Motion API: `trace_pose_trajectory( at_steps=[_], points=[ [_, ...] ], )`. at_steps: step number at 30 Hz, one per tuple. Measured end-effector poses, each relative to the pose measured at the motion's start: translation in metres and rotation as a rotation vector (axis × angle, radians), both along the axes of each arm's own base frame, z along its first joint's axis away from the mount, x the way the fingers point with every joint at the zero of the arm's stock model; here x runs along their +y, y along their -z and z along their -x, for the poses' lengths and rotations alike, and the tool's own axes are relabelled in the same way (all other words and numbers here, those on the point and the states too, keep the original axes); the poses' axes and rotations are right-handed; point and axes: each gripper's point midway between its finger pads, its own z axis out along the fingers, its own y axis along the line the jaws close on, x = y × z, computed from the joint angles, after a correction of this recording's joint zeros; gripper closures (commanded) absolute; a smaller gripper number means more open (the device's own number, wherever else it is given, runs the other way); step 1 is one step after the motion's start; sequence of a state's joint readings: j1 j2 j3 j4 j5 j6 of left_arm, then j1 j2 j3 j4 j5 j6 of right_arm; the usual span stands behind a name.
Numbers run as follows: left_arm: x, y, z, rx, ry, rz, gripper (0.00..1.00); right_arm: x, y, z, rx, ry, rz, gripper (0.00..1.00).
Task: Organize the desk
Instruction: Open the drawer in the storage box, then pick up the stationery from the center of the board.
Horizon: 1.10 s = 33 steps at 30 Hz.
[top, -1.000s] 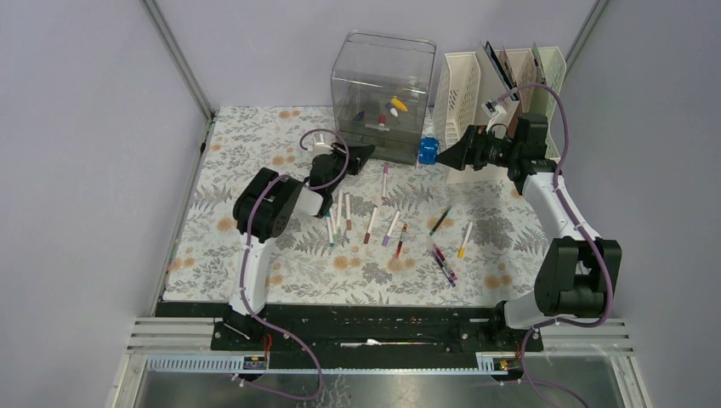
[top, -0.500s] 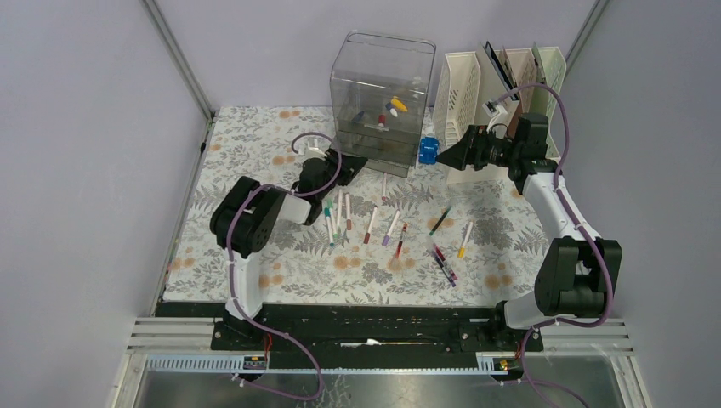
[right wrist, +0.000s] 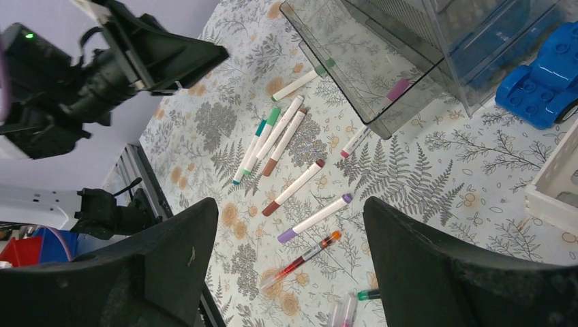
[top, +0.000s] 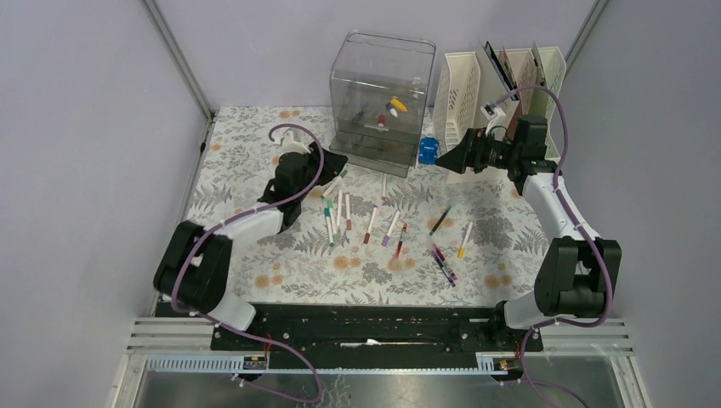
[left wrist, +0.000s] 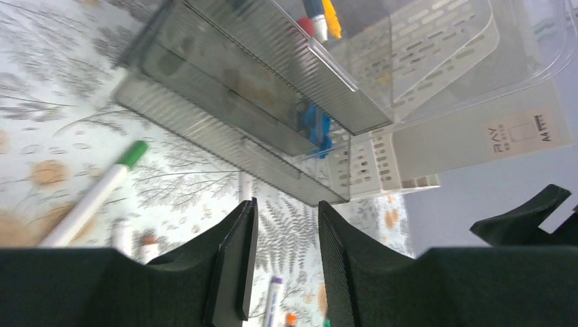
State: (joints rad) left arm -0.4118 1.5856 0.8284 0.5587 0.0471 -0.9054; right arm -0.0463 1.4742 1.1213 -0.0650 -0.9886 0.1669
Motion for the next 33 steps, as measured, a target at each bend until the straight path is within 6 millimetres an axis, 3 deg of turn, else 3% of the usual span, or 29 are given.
trace_pose_trajectory(
  at_steps=[5, 8, 9, 14, 19, 26, 33],
  points=[
    [0.038, -0.012, 0.031, -0.026, -0.085, -0.132, 0.34, -0.001, 0.003, 0.003, -0.009, -0.013, 0.017, 0.15],
    [0.065, -0.019, 0.05, -0.042, -0.154, -0.208, 0.06, -0.001, 0.006, 0.008, -0.013, -0.028, 0.031, 0.15],
    [0.075, -0.022, 0.056, -0.049, -0.182, -0.226, 0.02, -0.001, 0.008, 0.01, -0.012, -0.032, 0.036, 0.15],
    [0.125, -0.037, 0.09, -0.101, -0.342, -0.238, 0.01, -0.003, 0.018, 0.023, -0.011, -0.066, 0.079, 0.15],
    [0.149, -0.015, 0.118, -0.081, -0.394, -0.207, 0.01, -0.006, 0.027, 0.041, -0.023, -0.099, 0.138, 0.14],
    [0.144, -0.002, 0.139, -0.044, -0.335, -0.185, 0.01, -0.013, 0.047, 0.068, -0.025, -0.139, 0.237, 0.14],
    [0.126, 0.027, 0.147, 0.07, -0.214, -0.221, 0.03, -0.021, 0.061, 0.09, -0.051, -0.186, 0.33, 0.13]
  ],
)
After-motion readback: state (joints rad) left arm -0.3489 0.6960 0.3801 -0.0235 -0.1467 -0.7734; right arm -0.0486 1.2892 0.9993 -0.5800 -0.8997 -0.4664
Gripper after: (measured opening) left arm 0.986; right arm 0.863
